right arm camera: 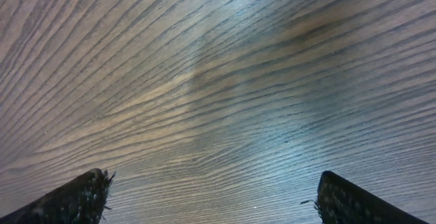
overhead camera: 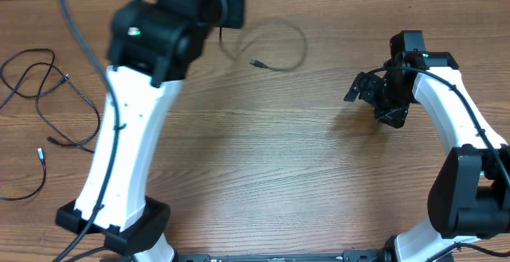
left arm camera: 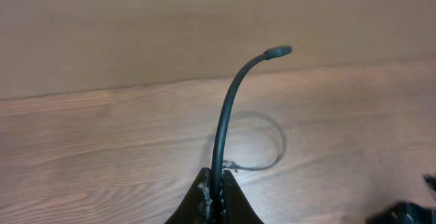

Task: Untangle cables
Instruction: 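Drag the grasped cable left to the cable pile with the left gripper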

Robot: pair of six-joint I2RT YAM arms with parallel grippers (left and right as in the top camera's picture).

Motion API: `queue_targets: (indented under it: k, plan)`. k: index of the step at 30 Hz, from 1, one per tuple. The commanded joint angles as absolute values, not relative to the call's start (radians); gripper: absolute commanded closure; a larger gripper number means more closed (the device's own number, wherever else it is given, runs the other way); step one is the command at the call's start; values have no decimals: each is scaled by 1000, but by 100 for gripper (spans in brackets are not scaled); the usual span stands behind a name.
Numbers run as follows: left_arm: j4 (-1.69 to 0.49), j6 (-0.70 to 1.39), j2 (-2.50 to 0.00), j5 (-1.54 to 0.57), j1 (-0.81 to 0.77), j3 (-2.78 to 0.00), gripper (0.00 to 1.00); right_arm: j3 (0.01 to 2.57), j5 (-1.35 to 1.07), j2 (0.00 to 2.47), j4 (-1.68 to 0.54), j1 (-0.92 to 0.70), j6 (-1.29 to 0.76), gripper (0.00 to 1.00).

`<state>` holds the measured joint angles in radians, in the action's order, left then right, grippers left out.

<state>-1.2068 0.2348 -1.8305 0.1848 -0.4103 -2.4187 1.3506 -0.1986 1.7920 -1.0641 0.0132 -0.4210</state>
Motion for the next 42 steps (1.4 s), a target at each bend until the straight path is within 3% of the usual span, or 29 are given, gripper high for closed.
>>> queue_targets:
  k: [1, 8, 20, 36, 42]
  plan:
    - [-1214, 270, -1767, 199, -326, -2436, 96, 1346, -195, 1791, -1059, 11, -414, 4]
    - [-1204, 278, -1696, 183, -108, -2436, 96, 1346, -195, 1791, -1056, 11, -414, 4]
    - [-977, 367, -1685, 192, 314, -2436, 96, 1346, -200, 1791, -1061, 8, -415, 4]
    - [-986, 487, -1633, 241, 561, -2436, 96, 1346, -202, 1791, -1060, 6, -415, 4]
    - [-979, 355, -1534, 37, 562, -2436, 96, 1346, -203, 1791, -1053, 6, -415, 4]
